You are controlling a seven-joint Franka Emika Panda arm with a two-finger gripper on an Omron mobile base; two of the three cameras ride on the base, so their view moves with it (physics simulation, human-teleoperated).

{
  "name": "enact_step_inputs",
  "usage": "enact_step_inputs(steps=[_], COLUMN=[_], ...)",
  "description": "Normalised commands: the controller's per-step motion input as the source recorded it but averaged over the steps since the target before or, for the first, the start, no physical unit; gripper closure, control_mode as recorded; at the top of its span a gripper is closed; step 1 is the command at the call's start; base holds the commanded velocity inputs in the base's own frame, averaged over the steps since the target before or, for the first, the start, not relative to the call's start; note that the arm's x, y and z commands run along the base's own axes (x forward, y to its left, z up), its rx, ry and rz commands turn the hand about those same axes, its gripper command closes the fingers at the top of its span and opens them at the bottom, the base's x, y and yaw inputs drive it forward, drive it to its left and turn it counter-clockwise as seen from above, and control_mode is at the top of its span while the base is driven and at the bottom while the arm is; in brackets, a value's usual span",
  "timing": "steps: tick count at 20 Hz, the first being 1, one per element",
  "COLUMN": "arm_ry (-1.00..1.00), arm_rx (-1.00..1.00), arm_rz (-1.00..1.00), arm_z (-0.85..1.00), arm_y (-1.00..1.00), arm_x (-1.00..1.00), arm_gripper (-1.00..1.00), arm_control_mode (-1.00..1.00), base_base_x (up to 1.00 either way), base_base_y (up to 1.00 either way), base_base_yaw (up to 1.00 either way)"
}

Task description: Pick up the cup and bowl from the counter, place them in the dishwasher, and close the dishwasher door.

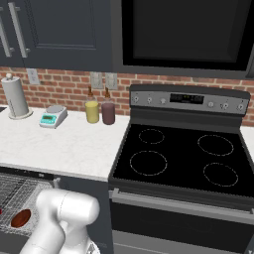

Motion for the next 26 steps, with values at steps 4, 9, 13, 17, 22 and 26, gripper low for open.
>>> enact_step_inputs(steps=[4, 9, 13, 17, 22, 26], arm_ry=[-0.41, -0.24, -0.12, -0.07, -0.06, -0.12], arm_rx=[-0.16, -0.05, 0.0, -0.01, -0.06, -0.07], arm_rz=[0.2, 0.08, 0.0, 0.0, 0.0, 0.0], arm_z=[-0.48, -0.01, -0.01, -0.27, -0.6, -0.98], arm_y=[0.41, 0.33, 0.24, 0.59, 0.66, 0.37], arm_x=[0.33, 0.18, 0.31, 0.16, 0.08, -0.32], arm_gripper=[-1.0, -1.0, -1.0, -1.0, -1.0, -1.0], arm_control_mode=[-1.0, -1.0, -1.0, -1.0, -1.0, -1.0], base_base_x=[0.0, 0.0, 0.0, 0.0, 0.0, 0.0], base_base_y=[0.0, 0.0, 0.0, 0.0, 0.0, 0.0], base_base_yaw=[0.0, 0.0, 0.0, 0.0, 0.0, 0.0])
